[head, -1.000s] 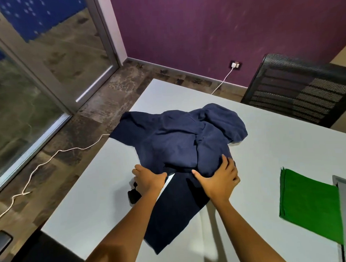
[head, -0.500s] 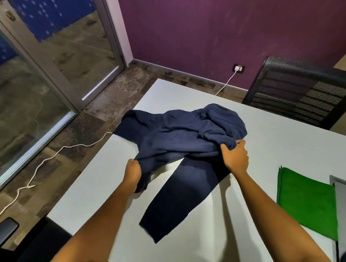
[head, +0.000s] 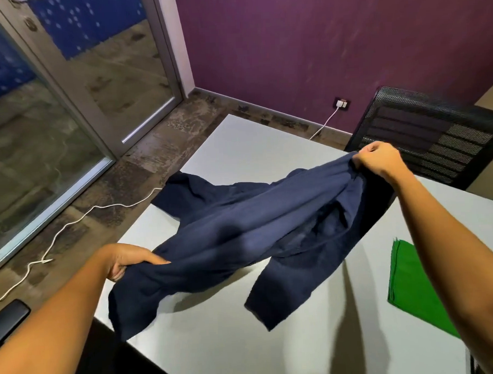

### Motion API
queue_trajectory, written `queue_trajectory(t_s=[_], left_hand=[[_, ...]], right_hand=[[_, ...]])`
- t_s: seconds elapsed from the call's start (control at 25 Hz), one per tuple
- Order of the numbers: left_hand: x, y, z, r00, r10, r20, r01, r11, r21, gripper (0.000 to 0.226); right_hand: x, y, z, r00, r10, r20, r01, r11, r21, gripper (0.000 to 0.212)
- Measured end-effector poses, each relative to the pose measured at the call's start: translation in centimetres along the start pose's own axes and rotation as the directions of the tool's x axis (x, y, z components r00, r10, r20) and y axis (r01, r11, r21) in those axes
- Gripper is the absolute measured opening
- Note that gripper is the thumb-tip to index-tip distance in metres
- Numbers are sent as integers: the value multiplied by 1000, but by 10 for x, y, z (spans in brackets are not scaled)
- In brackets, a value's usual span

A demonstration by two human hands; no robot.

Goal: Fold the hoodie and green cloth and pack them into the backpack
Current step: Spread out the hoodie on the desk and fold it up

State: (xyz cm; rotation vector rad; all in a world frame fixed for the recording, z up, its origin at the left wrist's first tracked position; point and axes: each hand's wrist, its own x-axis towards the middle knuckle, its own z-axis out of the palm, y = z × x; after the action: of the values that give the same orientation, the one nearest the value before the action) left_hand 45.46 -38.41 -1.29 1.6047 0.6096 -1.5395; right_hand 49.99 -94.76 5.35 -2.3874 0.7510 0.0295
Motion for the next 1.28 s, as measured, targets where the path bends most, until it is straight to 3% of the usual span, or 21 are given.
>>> queue_trajectory(t_s=[0.04,0.08,0.12,0.16,0.2,0.24,0.36,0.48,0.56,0.64,0.68,0.76,0.88,0.96,1.04,1.12,1.16,1.24,1.28], left_hand=[[4,-4,-2,998,-45,42,43,998,46,63],[7,-8,0,993,-109,43,102,984,146,64],[11,-12,5,987,-157,-15,155,944,290,62],[17,-14,9,978,-181,-104,208,877,433,58],[25,-16,14,969,-164,-184,238,815,528,54],[32,-19,19,960,-124,-251,251,777,577,53],[67,-29,15,907,-7,-422,253,810,529,63],[88,-25,14,830,137,-541,126,899,420,81],[95,-14,22,784,223,-579,9,929,370,92],[100,-6,32,776,283,-563,-78,930,359,100],[103,-4,35,784,287,-550,-95,932,351,104],[112,-6,38,808,258,-530,-100,946,307,108],[123,-10,38,823,244,-512,-107,953,282,109],[130,-11,35,807,252,-534,-114,954,278,107],[135,-12,33,780,261,-568,-128,956,263,103],[140,-14,33,748,284,-601,-154,954,258,100],[141,-15,32,725,299,-620,-174,951,254,99],[144,-19,31,678,324,-660,-229,946,230,96],[144,-20,30,656,333,-677,-256,942,215,96]], right_hand=[[7,-7,1,988,25,149,-10,995,-101,28],[12,-13,5,934,124,336,-49,973,-224,37],[12,-17,13,828,261,496,-67,924,-375,49],[11,-19,23,718,371,589,-43,868,-494,53],[8,-18,34,652,425,628,-13,834,-551,50],[8,-14,47,650,426,629,-13,834,-552,43],[19,7,87,789,280,547,-146,950,-276,32],[26,26,125,874,252,415,-283,959,13,32],[29,31,146,846,262,464,-347,932,105,52],[32,40,166,764,326,557,-368,929,-40,69],[31,40,169,756,365,544,-300,931,-207,61],[44,37,179,850,282,444,-38,875,-483,43],[73,-6,169,847,278,454,56,801,-596,23],[90,-47,151,876,220,428,7,883,-469,14],[111,-83,136,916,169,365,-154,986,-71,16],[128,-119,122,914,222,339,-269,958,97,15],[136,-134,120,929,199,312,-229,972,60,18],[153,-150,124,985,-62,160,67,997,-26,30],[158,-152,128,976,-184,117,181,983,36,44]])
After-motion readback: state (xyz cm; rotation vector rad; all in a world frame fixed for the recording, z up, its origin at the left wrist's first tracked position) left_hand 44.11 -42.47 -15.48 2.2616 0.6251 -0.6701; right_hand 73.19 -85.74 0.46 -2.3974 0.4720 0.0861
